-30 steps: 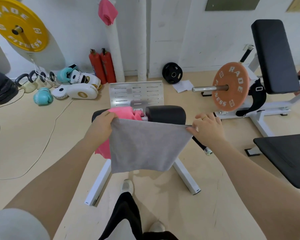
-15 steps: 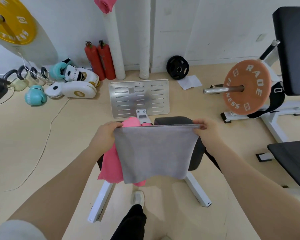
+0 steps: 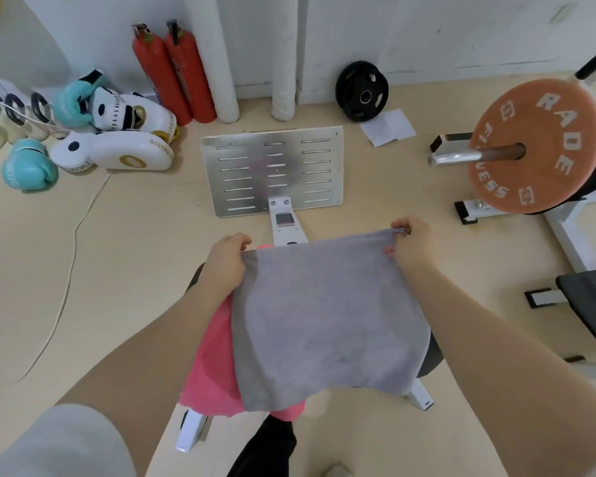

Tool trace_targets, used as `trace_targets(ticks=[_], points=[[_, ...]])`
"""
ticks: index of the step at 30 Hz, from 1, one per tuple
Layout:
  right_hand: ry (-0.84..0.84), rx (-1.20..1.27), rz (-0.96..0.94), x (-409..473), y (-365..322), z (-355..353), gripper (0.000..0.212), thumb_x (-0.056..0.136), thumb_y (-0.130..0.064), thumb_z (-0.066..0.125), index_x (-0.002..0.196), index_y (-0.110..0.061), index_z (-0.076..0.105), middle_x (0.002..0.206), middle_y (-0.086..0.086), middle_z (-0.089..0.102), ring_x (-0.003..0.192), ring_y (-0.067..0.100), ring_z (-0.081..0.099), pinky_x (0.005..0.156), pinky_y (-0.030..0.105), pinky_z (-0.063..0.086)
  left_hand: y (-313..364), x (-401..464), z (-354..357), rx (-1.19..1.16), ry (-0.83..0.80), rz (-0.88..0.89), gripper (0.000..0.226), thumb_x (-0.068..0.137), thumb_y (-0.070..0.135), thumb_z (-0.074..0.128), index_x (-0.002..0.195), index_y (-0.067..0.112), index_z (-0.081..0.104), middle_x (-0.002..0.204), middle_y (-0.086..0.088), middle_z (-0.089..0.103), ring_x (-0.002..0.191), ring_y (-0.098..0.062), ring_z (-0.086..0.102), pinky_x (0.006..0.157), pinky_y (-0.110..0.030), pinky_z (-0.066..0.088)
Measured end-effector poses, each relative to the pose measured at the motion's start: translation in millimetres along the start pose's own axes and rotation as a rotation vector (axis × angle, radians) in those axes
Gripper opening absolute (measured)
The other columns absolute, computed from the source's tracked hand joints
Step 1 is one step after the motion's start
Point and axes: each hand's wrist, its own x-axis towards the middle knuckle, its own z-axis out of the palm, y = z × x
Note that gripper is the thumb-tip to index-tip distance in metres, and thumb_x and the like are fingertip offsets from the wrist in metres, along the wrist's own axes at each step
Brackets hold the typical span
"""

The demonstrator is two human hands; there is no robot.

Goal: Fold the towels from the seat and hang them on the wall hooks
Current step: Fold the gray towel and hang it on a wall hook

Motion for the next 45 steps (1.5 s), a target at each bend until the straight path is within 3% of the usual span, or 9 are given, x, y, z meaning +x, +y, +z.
trace_targets(ticks=[3,6,10,16,19,28,32,38,45], points=[[-0.179,-0.159,-0.038,-12.6,13.4,6.3,0.043,0.093,-0.005,0.044,0.135,-0.013,0.042,0.14,0.007,0.044,0.121,0.027,0.05,0.102,0.035,0.037,-8.2,-5.6,10.4,0.015,-0.102,-0.09,0.035,0.092,0.006,0.044,0.126,0.0,0.049,0.124,-0.021,0.057,0.116,-0.034,0.051,0.093,-0.033,0.036],[-0.213,-0.194,-0.14,-27.3,24.8,-0.6,0.048,0.093,-0.008,0.045,0.14,-0.011,0.036,0.147,0.007,0.036,0.132,0.025,0.04,0.105,0.03,0.031,-8.4,-19.1,8.7,0.015,-0.046,-0.057,0.032,0.095,0.012,0.042,0.124,0.0,0.051,0.123,-0.022,0.055,0.117,-0.036,0.049,0.092,-0.033,0.035],[-0.203,-0.29,-0.17,-48.7,37.9,-21.0,0.04,0.093,-0.008,0.044,0.133,-0.006,0.045,0.139,0.012,0.044,0.126,0.029,0.043,0.1,0.032,0.034,-0.6,-52.5,3.9,-0.031,0.114,-0.008,0.031,0.094,0.007,0.041,0.121,0.002,0.055,0.122,-0.021,0.053,0.114,-0.034,0.049,0.098,-0.033,0.033],[-0.078,-0.261,-0.147,-96.3,71.5,-49.4,0.03,0.089,-0.007,0.044,0.118,-0.006,0.05,0.117,0.013,0.05,0.104,0.032,0.05,0.082,0.036,0.045,10.8,-140.5,28.3,-0.142,0.305,-0.01,0.021,0.094,0.006,0.04,0.09,-0.002,0.06,0.088,-0.016,0.06,0.079,-0.023,0.048,0.069,-0.027,0.032],[-0.177,-0.162,0.004,-122.4,99.7,-53.7,0.01,0.088,-0.013,0.046,0.097,-0.011,0.044,0.088,0.006,0.048,0.08,0.025,0.047,0.055,0.027,0.036,5.4,-182.3,56.8,-0.259,0.362,-0.076,0.02,0.095,0.009,0.039,0.092,0.003,0.057,0.086,-0.009,0.056,0.081,-0.02,0.049,0.077,-0.034,0.039],[-0.298,0.213,0.126,-148.3,149.7,-31.9,0.018,0.089,-0.021,0.047,0.076,-0.01,0.042,0.068,-0.001,0.036,0.062,0.016,0.033,0.053,0.023,0.025,-5.4,-207.8,107.9,-0.405,0.478,-0.38,0.032,0.091,0.015,0.048,0.113,-0.008,0.048,0.112,-0.029,0.053,0.102,-0.041,0.051,0.082,-0.046,0.043],[-0.345,0.324,0.198,-142.0,150.1,-30.2,0.026,0.089,-0.024,0.058,0.109,-0.008,0.057,0.099,0.004,0.058,0.088,0.02,0.053,0.059,0.022,0.042,-6.3,-204.0,114.3,-0.565,0.454,-0.436,0.037,0.093,0.023,0.048,0.111,-0.009,0.047,0.096,-0.022,0.051,0.095,-0.039,0.053,0.075,-0.04,0.041],[-0.436,0.428,0.211,-142.1,161.0,-27.8,0.034,0.088,-0.025,0.061,0.118,-0.01,0.056,0.115,0.005,0.064,0.104,0.025,0.06,0.089,0.039,0.051,-10.8,-209.7,120.4,-0.578,0.211,-0.432,0.045,0.095,0.038,0.044,0.121,0.001,0.051,0.112,-0.012,0.057,0.106,-0.03,0.053,0.092,-0.038,0.043],[-0.418,0.285,0.11,-148.0,164.0,-49.0,0.034,0.092,-0.034,0.055,0.112,-0.007,0.053,0.107,0.008,0.06,0.101,0.028,0.059,0.088,0.044,0.052,-15.4,-226.8,106.9,-0.862,0.235,-0.428,0.025,0.094,0.033,0.05,0.081,0.011,0.047,0.082,-0.003,0.051,0.079,-0.019,0.049,0.075,-0.036,0.042]])
